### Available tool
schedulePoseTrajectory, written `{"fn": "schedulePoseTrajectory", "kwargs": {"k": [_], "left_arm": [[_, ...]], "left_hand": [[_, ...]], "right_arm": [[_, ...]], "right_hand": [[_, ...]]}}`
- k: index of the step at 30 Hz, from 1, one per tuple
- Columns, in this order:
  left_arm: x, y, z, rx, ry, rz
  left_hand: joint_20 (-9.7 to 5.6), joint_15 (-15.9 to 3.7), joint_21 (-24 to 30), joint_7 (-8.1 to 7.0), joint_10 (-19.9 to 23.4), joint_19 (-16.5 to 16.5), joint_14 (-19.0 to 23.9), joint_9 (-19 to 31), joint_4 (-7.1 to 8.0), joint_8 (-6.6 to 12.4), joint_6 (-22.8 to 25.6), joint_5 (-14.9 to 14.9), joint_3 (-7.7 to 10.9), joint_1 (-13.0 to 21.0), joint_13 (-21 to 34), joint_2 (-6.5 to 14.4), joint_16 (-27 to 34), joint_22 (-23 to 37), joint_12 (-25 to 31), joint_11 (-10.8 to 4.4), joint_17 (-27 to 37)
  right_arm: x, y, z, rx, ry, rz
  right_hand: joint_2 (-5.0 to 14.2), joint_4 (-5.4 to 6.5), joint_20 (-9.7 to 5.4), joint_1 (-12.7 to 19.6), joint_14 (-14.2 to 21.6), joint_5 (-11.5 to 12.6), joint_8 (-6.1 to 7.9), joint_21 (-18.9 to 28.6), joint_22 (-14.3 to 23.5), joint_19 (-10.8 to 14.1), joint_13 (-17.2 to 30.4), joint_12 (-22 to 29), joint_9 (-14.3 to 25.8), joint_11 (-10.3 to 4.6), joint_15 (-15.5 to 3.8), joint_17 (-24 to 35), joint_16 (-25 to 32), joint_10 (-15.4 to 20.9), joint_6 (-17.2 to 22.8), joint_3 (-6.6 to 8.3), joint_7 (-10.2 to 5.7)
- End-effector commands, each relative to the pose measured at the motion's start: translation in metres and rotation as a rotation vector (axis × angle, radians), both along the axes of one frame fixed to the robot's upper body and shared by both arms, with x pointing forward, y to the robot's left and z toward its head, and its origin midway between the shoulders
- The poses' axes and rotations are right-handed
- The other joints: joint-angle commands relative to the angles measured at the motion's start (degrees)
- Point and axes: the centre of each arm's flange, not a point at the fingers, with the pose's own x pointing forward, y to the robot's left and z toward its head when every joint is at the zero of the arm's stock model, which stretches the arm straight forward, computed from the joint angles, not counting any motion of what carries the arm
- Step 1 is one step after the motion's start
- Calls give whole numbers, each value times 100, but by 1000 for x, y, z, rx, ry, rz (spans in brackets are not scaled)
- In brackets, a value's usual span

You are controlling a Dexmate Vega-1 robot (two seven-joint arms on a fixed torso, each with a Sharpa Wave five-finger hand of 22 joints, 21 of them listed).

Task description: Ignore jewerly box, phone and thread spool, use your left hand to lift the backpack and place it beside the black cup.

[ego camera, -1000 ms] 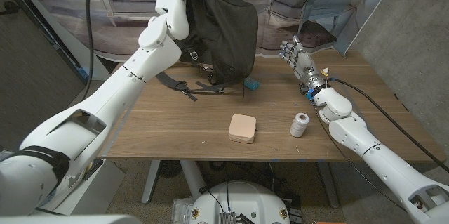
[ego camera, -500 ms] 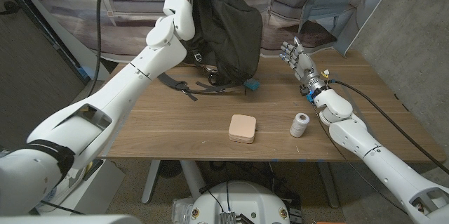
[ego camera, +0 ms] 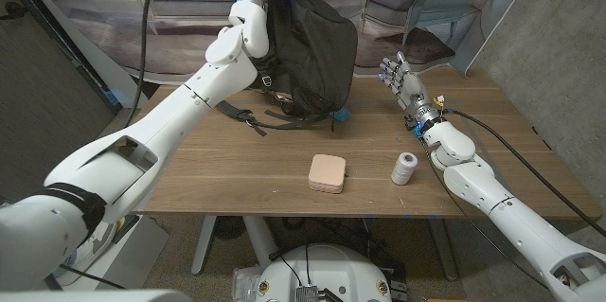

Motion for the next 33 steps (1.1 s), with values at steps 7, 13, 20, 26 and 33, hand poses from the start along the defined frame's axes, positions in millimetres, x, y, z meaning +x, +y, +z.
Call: {"fn": "schedulePoseTrajectory", "kwargs": {"k": [7, 13, 20, 26, 33], "left_arm": [[15, -16, -7, 52, 55, 19], [21, -21, -12, 64, 70, 35], [27, -24, -16, 66, 81, 32], [36, -27, -19, 71, 101, 42], [48, -35, -20, 76, 134, 51]], "left_hand": [[-421, -47, 36, -48, 209, -55, -20, -14, -8, 10, 128, 30, 25, -79, -14, -28, -33, -7, -39, -197, 27], [-412, -47, 27, -52, 227, -91, -38, -21, 2, 11, 143, 31, 29, -101, -19, -33, -51, -13, -45, -200, 27], [-390, -41, 43, -101, 266, -95, -21, -33, 36, 22, 187, 31, 30, -154, -26, -22, -61, -12, -49, -211, 28], [-381, -35, 69, -180, 316, -81, 11, -48, 56, 39, 247, 30, 28, -196, -52, -29, -62, -9, -61, -225, 31], [-375, -27, 91, -224, 374, -71, 48, -68, 76, 48, 290, 29, 24, -245, -82, -48, -65, -10, -76, -248, 33]], "right_arm": [[0, -3, -3, 0, 1, 5], [0, -2, -3, 1, 2, 6], [-1, -1, -3, -5, 0, 4], [-2, -2, -4, -11, 1, 4], [-1, -4, -8, 0, 11, 3]], "right_hand": [[15, 20, -3, 19, 44, -4, -15, 3, 34, 47, 24, -13, 24, -18, 6, 10, -22, 40, 45, -47, 26], [16, 20, -4, 20, 44, -6, -14, 3, 34, 47, 24, -12, 24, -14, 0, 10, -22, 42, 46, -48, 23], [16, 19, -5, 21, 43, -8, -16, 3, 34, 48, 24, -13, 24, -6, -3, 11, -23, 40, 43, -51, 27], [17, 19, -3, 23, 41, -9, -16, 3, 34, 49, 24, -12, 24, -2, -8, 10, -24, 42, 43, -53, 30], [17, 19, -4, 24, 43, -11, -14, 3, 34, 49, 24, -10, 24, -12, -5, 10, -23, 48, 47, -56, 19]]}}
